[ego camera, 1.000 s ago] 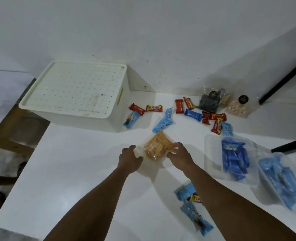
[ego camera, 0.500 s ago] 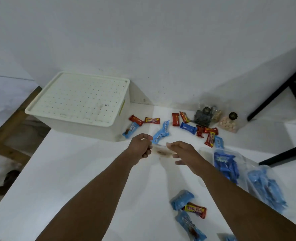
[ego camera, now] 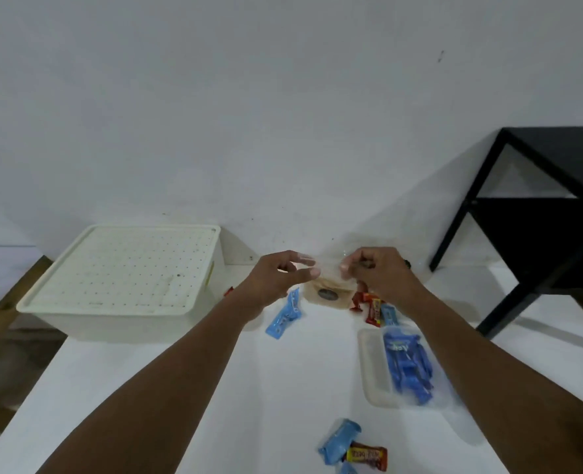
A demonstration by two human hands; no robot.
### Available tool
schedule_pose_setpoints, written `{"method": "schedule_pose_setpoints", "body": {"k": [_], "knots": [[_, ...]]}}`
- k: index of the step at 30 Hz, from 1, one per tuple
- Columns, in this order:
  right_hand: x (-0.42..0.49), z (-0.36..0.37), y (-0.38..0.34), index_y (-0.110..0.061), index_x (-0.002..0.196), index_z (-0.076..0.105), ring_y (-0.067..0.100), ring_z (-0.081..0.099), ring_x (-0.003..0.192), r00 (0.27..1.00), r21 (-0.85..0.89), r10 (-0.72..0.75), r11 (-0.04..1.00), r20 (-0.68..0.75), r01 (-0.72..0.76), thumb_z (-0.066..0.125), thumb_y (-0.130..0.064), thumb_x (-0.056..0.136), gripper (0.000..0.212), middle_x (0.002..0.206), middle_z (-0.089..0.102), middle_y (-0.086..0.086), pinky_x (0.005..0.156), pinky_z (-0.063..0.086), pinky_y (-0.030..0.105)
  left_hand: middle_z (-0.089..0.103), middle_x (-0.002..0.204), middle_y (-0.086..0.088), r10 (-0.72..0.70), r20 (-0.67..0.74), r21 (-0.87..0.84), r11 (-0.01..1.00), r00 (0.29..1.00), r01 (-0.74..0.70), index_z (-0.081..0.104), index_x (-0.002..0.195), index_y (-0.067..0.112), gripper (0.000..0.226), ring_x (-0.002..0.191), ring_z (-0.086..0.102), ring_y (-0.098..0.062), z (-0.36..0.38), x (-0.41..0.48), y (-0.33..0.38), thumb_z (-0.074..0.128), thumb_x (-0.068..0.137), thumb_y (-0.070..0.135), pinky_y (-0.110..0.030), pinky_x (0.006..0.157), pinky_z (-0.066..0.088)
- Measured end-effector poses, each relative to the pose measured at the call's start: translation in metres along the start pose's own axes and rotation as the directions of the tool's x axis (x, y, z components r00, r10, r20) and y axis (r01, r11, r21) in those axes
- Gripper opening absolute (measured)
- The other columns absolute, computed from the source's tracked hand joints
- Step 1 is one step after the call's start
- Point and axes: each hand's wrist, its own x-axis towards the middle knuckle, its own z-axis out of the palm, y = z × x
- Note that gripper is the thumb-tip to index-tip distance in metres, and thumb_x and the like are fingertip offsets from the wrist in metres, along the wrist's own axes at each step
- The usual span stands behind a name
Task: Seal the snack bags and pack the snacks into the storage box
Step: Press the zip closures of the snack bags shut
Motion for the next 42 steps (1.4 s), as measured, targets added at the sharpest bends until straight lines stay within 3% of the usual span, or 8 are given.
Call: {"method": "schedule_pose_setpoints", "body": {"k": [3,8,15,20,25,31,36,42], "knots": [[0.002,-0.024,-0.017,-0.003,0.086,0.073,0.016,0.052,0.051,1.0,0.054,-0.002,0.999,-0.002,0.002,0.077,-0.012,0.083,0.01,0.076,0.076,0.011,0.047,0.045,0.023,0.077,0.099,0.005,0.116,-0.126,-0.096,0.987,0.985,-0.128,0.077,0.078,0.019,0.017,0.082,0.06,-0.024,0.007,-0.001,0.014,0.084,0.077,0.035,-0.038,0.071,0.045],[-0.003,-0.041,-0.021,-0.002,0.088,0.072,0.012,0.053,0.052,1.0,0.111,-0.008,0.994,-0.026,0.011,0.073,-0.01,0.087,0.008,0.075,0.076,0.01,0.049,0.044,0.019,0.075,0.08,-0.005,0.151,-0.061,-0.227,0.961,0.987,-0.161,0.075,0.083,0.01,0.011,0.078,0.071,-0.019,0.027,-0.002,0.031,0.08,0.083,0.02,-0.025,0.068,0.052],[-0.016,-0.044,-0.021,-0.001,0.081,0.071,0.006,0.05,0.047,0.996,0.155,-0.024,0.987,-0.087,0.038,0.077,-0.009,0.082,0.01,0.073,0.075,0.012,0.051,0.043,0.019,0.075,0.089,-0.022,0.122,-0.091,-0.324,0.935,0.988,-0.145,0.077,0.087,0.01,0.009,0.097,0.07,-0.044,0.042,-0.001,0.026,0.076,0.086,0.019,-0.056,0.095,0.052],[-0.024,-0.044,-0.013,0.0,0.09,0.072,0.011,0.051,0.056,0.998,0.287,0.041,0.958,-0.052,-0.024,0.068,-0.012,0.091,0.013,0.071,0.074,0.001,0.054,0.042,0.021,0.077,0.091,-0.019,0.127,-0.141,-0.311,0.936,0.982,-0.166,0.077,0.079,0.014,0.008,0.093,0.073,-0.032,0.042,0.0,0.025,0.075,0.087,0.016,-0.055,0.098,0.053],[-0.026,-0.043,-0.011,-0.004,0.08,0.067,0.009,0.047,0.051,0.991,0.195,-0.017,0.98,-0.129,0.042,0.064,-0.009,0.094,0.015,0.055,0.067,-0.007,0.052,0.042,0.018,0.076,0.091,-0.018,0.116,-0.038,-0.324,0.938,0.993,-0.122,0.076,0.086,0.007,0.015,0.098,0.071,-0.041,0.039,0.0,0.019,0.077,0.085,0.022,-0.051,0.094,0.054],[-0.02,-0.034,-0.014,-0.008,0.083,0.069,0.009,0.045,0.051,0.993,0.11,-0.034,0.993,-0.111,0.046,0.064,-0.014,0.095,0.014,0.061,0.071,-0.005,0.052,0.041,0.022,0.075,0.091,-0.024,0.15,-0.017,-0.209,0.966,0.989,-0.15,0.074,0.097,0.0,0.026,0.074,0.068,-0.019,0.049,-0.002,0.025,0.077,0.085,0.023,-0.029,0.067,0.052],[-0.02,-0.027,-0.014,-0.013,0.085,0.075,0.012,0.06,0.062,0.998,0.107,0.017,0.994,-0.055,-0.011,0.075,-0.024,0.085,0.011,0.076,0.075,0.006,0.061,0.048,0.027,0.078,0.081,-0.011,0.18,-0.035,-0.154,0.971,0.983,-0.183,0.075,0.09,0.006,0.018,0.077,0.068,-0.021,0.047,0.0,0.027,0.077,0.086,0.023,-0.033,0.074,0.047],[-0.017,-0.022,-0.017,-0.01,0.072,0.069,0.01,0.057,0.063,0.996,-0.048,-0.083,0.996,-0.026,0.081,0.075,-0.022,0.086,0.02,0.067,0.067,0.004,0.064,0.045,0.03,0.074,0.089,-0.025,0.141,0.062,-0.193,0.973,0.988,-0.127,0.075,0.082,0.011,0.019,0.077,0.066,-0.03,0.043,-0.002,0.024,0.079,0.08,0.029,-0.042,0.077,0.049]]}}
